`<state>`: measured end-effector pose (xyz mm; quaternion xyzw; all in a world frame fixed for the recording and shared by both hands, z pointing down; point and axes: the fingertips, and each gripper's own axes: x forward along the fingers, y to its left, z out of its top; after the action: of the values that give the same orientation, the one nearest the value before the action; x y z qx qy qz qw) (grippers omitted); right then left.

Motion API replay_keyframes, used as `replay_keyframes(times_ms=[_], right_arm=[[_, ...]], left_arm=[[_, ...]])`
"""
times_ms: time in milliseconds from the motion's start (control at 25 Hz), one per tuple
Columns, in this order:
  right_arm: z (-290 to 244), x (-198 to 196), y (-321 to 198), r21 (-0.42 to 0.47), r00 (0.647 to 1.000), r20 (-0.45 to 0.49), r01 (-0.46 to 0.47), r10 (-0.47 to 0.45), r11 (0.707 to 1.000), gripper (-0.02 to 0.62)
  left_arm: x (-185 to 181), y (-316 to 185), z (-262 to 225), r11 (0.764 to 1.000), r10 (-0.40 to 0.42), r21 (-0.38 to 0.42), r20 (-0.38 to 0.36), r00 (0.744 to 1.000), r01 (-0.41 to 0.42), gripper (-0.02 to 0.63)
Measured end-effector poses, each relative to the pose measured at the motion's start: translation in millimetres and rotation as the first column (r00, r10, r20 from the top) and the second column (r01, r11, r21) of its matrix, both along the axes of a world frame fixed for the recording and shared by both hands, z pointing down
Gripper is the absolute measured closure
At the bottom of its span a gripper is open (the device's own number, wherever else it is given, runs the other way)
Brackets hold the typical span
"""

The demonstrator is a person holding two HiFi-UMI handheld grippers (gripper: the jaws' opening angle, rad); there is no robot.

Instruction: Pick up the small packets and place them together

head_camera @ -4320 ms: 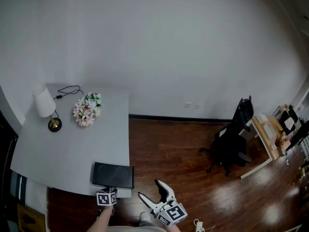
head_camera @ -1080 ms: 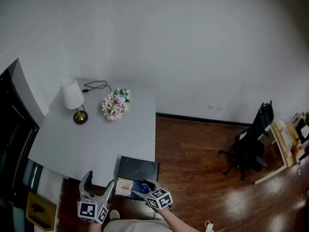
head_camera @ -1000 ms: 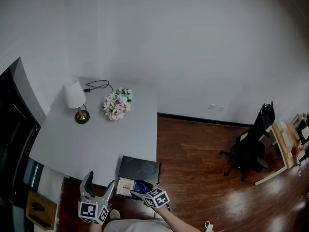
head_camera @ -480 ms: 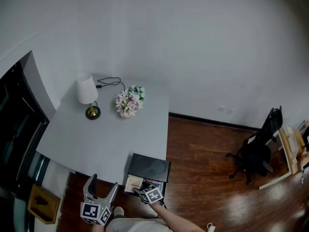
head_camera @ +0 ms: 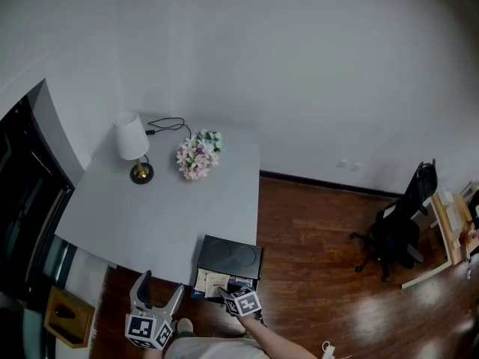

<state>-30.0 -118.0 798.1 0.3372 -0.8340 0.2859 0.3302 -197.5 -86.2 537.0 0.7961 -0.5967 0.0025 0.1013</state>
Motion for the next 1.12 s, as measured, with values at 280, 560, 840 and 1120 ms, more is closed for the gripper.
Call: replay_keyframes(times_ms=[280,560,840,1120], right_arm=[[-33.1,31.2,18.3,-0.044,0.978,0.178,-0.1,0.106,0.994,0.558],[-95.5,29.8,-5.5,-0.023,0.902,0.39,-0.19,0.184,0.982,0.575],[-94.3,4.9,-79.5,-0.126,0.833,0.454,-0.29,0.315,0.949,0.574],[-45.6,-5.7,-111.7,-0.233,0.839,0.327,-0.374,0.435,0.897,0.574]], left_arm=[[8.5,-4.4,4.7,1.0,0.018,-0.006,-0.015,1.0,-0.018,0.236],[15.5,-7.2,2.7,0.999,0.036,0.003,-0.024,0.999,-0.036,0.238],[8.3,-4.6,1.3,1.0,0.027,0.002,-0.025,0.999,-0.027,0.238],[-3.2,0.7,0.7,1.0,0.0,0.001,-0.027,1.0,0.0,0.238]])
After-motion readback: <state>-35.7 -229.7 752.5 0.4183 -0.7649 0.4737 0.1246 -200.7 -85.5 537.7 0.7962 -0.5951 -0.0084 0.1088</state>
